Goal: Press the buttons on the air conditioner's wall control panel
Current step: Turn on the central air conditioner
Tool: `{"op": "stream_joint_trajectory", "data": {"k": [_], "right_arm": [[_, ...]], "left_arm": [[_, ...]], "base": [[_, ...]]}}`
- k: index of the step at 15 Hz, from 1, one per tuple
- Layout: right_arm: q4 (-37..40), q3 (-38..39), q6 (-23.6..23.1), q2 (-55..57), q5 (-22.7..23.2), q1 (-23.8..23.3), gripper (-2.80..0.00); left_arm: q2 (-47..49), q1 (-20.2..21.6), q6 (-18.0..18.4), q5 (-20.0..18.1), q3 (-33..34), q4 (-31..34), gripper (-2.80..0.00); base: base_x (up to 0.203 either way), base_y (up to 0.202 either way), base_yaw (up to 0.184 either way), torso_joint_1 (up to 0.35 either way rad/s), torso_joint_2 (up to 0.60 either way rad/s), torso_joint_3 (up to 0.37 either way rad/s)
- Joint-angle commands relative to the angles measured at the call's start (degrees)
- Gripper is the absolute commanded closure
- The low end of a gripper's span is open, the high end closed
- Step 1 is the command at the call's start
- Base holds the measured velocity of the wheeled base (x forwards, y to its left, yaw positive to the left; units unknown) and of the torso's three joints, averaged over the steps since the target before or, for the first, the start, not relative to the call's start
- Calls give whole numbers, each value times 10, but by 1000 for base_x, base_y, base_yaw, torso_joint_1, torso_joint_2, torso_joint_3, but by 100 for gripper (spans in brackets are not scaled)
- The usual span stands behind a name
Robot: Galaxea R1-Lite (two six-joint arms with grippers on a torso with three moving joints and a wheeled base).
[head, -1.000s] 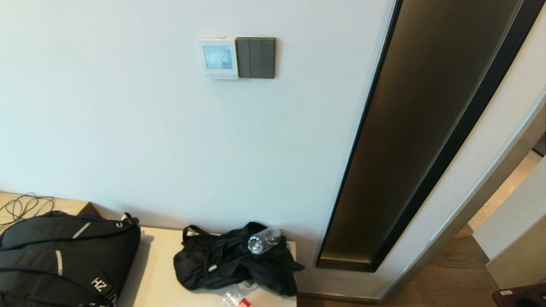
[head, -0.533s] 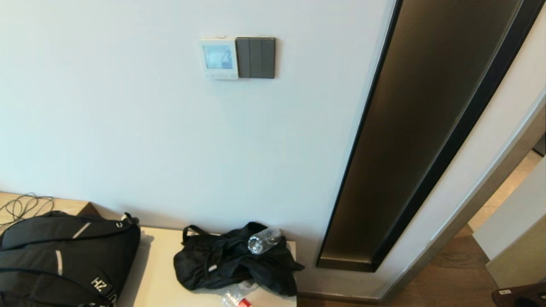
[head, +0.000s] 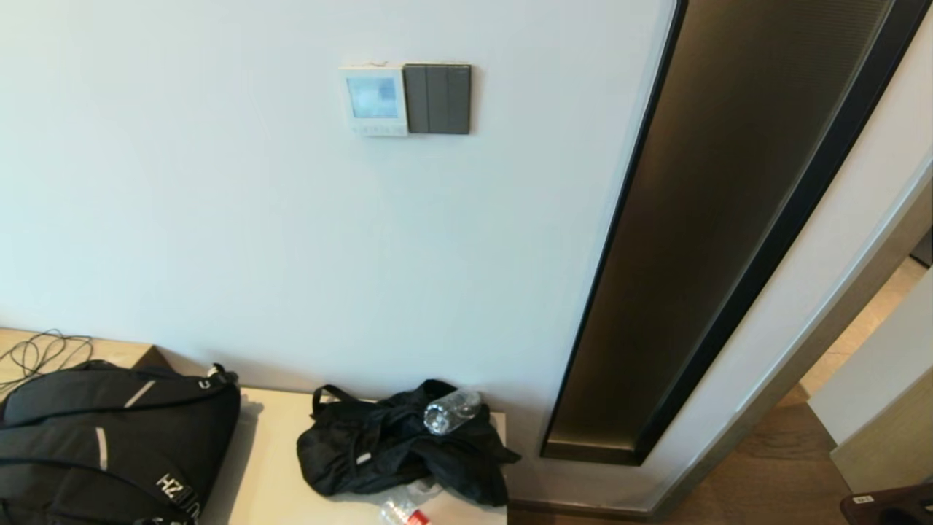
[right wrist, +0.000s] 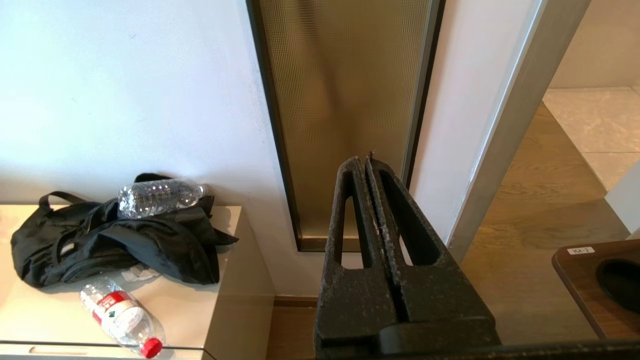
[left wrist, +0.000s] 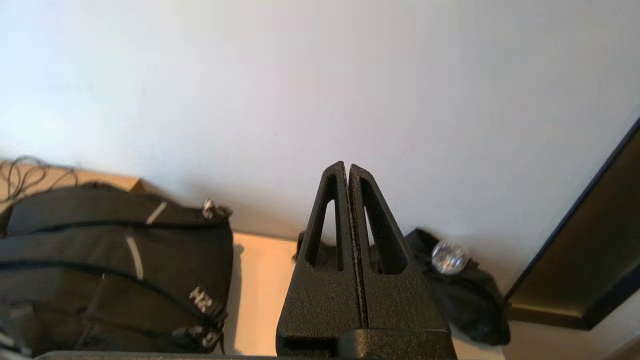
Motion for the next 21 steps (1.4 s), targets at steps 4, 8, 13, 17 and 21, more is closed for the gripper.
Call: {"op": "stream_joint_trajectory", "data": {"k": [4, 8, 13, 17, 21], "right_arm": [[0, 1, 0, 0, 1, 0, 0], [0, 1, 0, 0, 0, 0, 0], [0, 0, 0, 0, 1, 0, 0], [0, 1, 0, 0, 0, 0, 0], [0, 1, 0, 0, 0, 0, 0]], "left_arm": [[307, -46, -4, -1, -230, -33, 0], [583, -60, -5, 1, -442, -82, 0], [853, -127, -4, 44, -652, -139, 0], [1001, -189, -2, 110, -778, -169, 0], [1084, -223, -4, 123, -841, -175, 0]], "base": [[0, 0, 0, 0, 0, 0], [0, 0, 0, 0, 0, 0], [0, 0, 0, 0, 0, 0], [0, 0, 0, 0, 0, 0], [0, 0, 0, 0, 0, 0]]}}
